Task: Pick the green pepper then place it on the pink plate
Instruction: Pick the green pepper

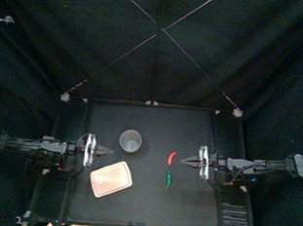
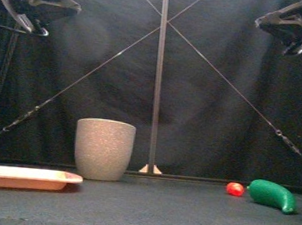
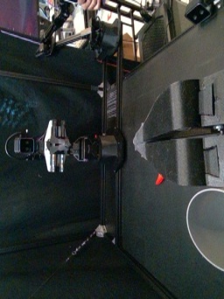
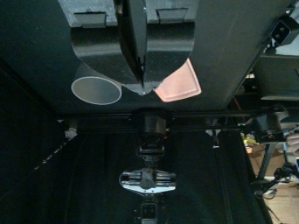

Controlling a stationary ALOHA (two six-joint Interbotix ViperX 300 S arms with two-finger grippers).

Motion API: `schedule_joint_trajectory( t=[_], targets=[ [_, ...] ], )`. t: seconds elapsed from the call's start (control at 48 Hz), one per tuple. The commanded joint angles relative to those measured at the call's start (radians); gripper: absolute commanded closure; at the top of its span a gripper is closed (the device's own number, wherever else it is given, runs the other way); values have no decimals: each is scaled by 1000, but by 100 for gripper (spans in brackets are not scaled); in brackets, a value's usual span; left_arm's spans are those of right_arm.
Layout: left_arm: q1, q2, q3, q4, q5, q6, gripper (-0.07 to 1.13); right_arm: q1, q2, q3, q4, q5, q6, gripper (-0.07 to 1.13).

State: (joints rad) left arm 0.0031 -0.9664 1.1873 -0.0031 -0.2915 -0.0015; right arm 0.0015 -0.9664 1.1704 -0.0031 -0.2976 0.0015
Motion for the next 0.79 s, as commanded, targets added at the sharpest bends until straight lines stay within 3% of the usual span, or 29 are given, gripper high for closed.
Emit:
schedule_joint_trajectory(
  t=[0.021,0.188,0.292,0.479,0.646,0.708,0.792],
  targets=[
    [11,11,-25,0,29,0,96,3,20,-6,34,12,21,97],
    [20,9,-31,0,95,2,95,-5,37,-15,190,126,100,94],
    [29,9,-34,0,150,2,95,2,48,-17,287,209,172,84],
    [48,9,-29,-2,195,-2,95,35,95,-18,400,321,316,47],
    [69,9,-21,-26,195,0,95,66,192,-15,414,327,451,6],
    [77,9,-21,-34,195,0,95,69,233,-15,414,328,491,0],
    [86,9,-18,-40,195,0,95,72,288,-14,422,334,543,0]
  ],
)
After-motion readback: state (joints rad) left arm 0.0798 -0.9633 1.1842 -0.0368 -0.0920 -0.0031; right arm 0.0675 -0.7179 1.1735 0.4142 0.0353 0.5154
